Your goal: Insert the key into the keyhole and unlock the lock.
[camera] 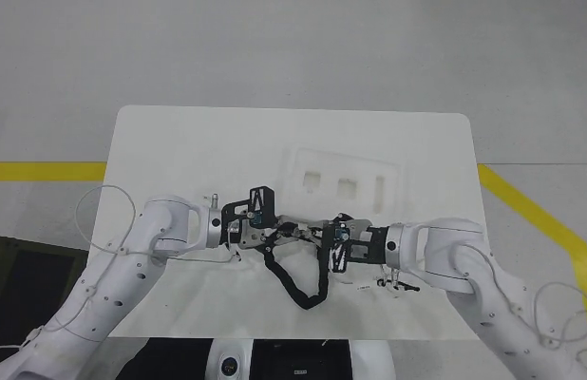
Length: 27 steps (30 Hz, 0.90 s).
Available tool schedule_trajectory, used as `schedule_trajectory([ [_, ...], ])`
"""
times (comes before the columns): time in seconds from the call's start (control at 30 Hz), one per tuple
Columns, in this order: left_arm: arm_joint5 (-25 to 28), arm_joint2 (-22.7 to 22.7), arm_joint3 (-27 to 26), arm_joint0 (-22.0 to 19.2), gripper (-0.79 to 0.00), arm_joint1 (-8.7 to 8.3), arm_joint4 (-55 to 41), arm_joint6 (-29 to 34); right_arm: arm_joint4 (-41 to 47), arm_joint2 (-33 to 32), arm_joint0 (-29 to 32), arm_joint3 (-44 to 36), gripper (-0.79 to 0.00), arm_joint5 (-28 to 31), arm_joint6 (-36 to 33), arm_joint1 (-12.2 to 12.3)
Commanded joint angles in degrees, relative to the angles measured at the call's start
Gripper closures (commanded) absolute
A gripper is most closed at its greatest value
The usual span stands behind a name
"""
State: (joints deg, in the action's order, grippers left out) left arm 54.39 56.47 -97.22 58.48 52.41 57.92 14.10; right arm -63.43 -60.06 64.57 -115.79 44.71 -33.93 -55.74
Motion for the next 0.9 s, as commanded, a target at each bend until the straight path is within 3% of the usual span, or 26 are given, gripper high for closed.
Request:
schedule_trajectory([
  [0.0,-0.24,0.24,-0.36,0.17,0.000,-0.02,0.39,-0.03,4.20,0.46,-0.64,0.66,0.000,-1.95,-3.01,-0.16],
  [0.3,-0.73,1.16,-1.18,1.11,0.000,-0.09,1.44,-0.08,17.77,1.28,-2.43,2.64,0.000,-9.75,-10.02,-0.70],
  [0.53,-1.07,1.53,-1.53,1.57,0.000,-0.04,1.95,-0.16,22.18,1.92,-2.79,2.73,-0.003,-11.38,-12.93,-0.77],
  [0.57,-1.06,1.57,-1.55,1.62,0.000,-0.04,1.99,-0.18,22.53,2.08,-2.95,2.90,-0.034,-11.50,-13.13,-0.81],
  [0.63,-1.17,1.71,-1.62,1.74,0.000,-0.03,2.13,-0.24,23.17,2.47,-3.21,3.15,-0.169,-11.65,-13.49,-0.88],
  [0.67,-1.23,1.82,-1.60,1.83,0.000,-0.03,2.16,-0.29,23.38,2.65,-3.36,3.23,-0.314,-11.64,-13.66,-0.91],
  [0.7,-1.19,1.92,-1.64,1.92,0.000,-0.04,2.20,-0.31,23.51,2.79,-3.51,3.28,-0.385,-11.60,-13.80,-0.93],
  [0.73,-1.23,2.04,-1.63,2.01,0.000,-0.05,2.21,-0.34,23.60,2.86,-3.64,3.34,-0.545,-11.64,-13.87,-0.95],
  [0.8,-1.22,2.25,-1.66,2.17,0.000,-0.06,2.24,-0.37,23.74,2.92,-3.78,3.34,-0.733,-11.65,-14.00,-0.95],
  [0.87,-1.29,2.43,-1.69,2.32,0.000,-0.07,2.25,-0.38,23.61,2.69,-3.75,3.00,-0.785,-11.51,-13.76,-0.91],
])
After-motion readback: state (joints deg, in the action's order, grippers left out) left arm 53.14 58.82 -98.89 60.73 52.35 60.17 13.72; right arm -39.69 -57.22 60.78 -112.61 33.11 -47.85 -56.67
